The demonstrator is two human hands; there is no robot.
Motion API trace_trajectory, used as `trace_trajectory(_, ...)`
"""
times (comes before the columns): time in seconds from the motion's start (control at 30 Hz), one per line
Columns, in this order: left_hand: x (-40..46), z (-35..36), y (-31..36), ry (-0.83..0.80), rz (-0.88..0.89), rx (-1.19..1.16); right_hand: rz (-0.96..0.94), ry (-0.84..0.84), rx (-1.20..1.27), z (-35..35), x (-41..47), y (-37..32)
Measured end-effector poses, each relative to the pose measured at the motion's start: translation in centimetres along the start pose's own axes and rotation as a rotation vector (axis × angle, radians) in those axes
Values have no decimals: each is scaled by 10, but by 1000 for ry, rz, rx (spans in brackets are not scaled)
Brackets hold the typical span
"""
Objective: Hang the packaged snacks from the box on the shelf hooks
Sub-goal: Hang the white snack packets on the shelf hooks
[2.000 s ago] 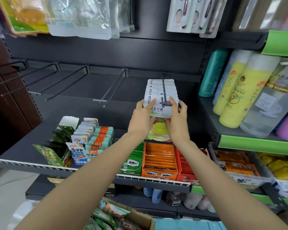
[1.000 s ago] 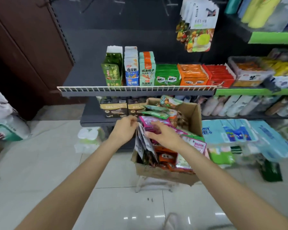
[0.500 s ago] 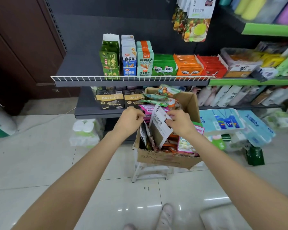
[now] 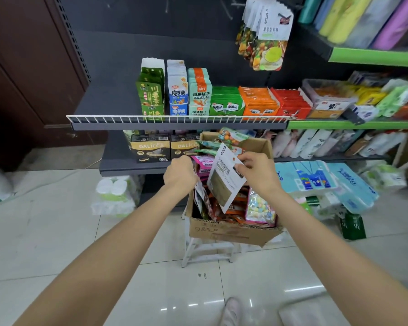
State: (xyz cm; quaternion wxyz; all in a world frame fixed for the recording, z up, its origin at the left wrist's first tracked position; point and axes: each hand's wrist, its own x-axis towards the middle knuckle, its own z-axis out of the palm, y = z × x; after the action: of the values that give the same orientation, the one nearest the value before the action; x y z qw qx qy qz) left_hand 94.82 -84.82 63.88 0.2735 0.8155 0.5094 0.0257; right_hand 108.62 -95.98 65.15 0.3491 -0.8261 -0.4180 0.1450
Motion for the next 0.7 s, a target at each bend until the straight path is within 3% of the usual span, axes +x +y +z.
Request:
trace_trajectory(0.13, -2, -10, 2, 127, 43, 93, -6, 15, 28, -3, 1, 0)
trace_trajectory(0.4, -10, -61, 40, 306, 289, -300, -61, 133, 88, -43, 16, -22)
trace_trajectory(0.6, 4, -93, 91, 547, 428, -169, -99, 282, 54, -93, 45, -37)
trace_trajectory(0.7, 24, -105, 124, 587, 453, -154, -80, 378, 31, -118, 74, -31)
